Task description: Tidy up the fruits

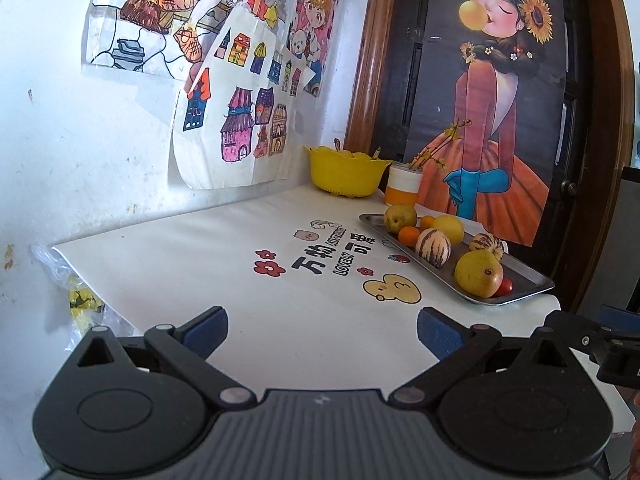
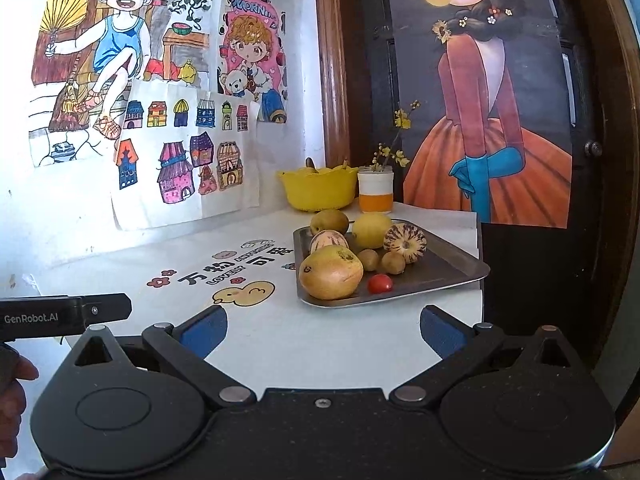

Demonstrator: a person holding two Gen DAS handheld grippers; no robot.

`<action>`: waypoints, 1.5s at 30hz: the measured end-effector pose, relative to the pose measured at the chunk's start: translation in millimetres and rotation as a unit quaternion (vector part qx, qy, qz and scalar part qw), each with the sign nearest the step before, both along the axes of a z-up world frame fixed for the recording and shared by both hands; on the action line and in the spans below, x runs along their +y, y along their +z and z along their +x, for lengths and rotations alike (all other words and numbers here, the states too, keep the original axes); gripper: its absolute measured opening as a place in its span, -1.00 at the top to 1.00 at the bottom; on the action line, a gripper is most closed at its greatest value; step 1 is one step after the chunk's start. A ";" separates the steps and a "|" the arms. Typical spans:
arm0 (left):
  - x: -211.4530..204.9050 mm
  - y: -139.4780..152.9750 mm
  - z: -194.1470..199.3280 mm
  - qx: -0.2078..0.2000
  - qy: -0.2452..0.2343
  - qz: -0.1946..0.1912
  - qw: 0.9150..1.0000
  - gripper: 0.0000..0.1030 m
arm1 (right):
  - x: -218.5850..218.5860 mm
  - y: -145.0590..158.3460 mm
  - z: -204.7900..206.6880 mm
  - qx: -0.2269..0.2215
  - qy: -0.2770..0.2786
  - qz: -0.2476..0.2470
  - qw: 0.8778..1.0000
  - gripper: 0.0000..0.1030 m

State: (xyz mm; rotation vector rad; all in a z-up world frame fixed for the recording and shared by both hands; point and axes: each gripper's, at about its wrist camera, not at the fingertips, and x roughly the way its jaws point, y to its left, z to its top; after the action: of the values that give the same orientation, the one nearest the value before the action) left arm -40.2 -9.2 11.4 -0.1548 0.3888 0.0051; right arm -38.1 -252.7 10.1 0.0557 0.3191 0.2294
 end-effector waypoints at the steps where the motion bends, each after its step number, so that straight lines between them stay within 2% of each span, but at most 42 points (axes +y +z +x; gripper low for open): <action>1: 0.1 0.0 0.0 0.000 0.000 0.001 1.000 -0.99 | 0.0 -0.4 0.0 0.000 0.001 0.000 1.000 -0.99; 45: -1.5 -3.7 -0.6 0.006 -0.002 0.001 1.000 -0.99 | 3.3 -1.4 -0.3 0.002 0.002 -0.001 1.000 -0.99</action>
State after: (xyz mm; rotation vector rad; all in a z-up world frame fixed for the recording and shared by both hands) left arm -40.8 -10.8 7.7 -0.1516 0.4013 0.0036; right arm -38.4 -249.3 8.6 0.0534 0.3234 0.2324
